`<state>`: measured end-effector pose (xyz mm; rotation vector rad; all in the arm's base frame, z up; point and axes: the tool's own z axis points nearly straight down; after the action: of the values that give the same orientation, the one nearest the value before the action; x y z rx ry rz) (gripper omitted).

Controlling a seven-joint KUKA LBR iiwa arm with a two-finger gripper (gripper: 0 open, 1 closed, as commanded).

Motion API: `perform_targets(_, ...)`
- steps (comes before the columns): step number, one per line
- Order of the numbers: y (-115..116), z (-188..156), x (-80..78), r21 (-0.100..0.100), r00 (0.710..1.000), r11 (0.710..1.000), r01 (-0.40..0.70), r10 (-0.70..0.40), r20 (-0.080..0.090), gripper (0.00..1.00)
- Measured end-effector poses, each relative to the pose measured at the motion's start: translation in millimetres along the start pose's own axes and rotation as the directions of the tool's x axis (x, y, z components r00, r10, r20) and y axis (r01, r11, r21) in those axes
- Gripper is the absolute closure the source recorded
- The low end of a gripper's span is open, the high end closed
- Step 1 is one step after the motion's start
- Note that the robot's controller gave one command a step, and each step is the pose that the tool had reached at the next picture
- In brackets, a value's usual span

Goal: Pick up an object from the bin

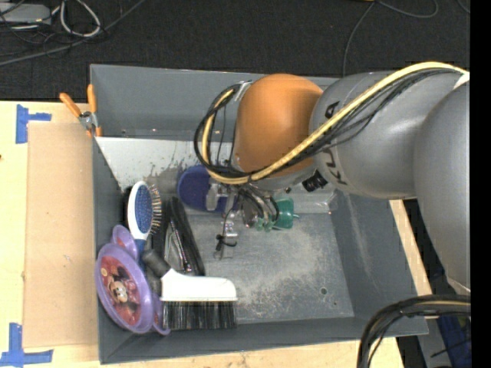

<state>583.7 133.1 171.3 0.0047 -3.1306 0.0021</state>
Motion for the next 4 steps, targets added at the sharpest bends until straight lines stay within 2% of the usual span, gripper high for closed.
perform_targets(1, -0.8, -4.6, -1.9, -0.001, 1.0, 1.0, -0.004, 0.004, 0.008, 0.0)
perform_targets(2, 27.1, 93.9, 87.3, -0.005, 1.0, 1.0, -0.016, 0.016, 0.021, 0.0)
perform_targets(3, 22.4, 61.4, 108.9, 0.0, 0.996, 0.996, 0.084, -0.084, 0.015, 0.0)
perform_targets(4, 26.3, 82.8, 98.7, -0.008, 0.999, 0.999, 0.037, -0.037, 0.033, 0.0)
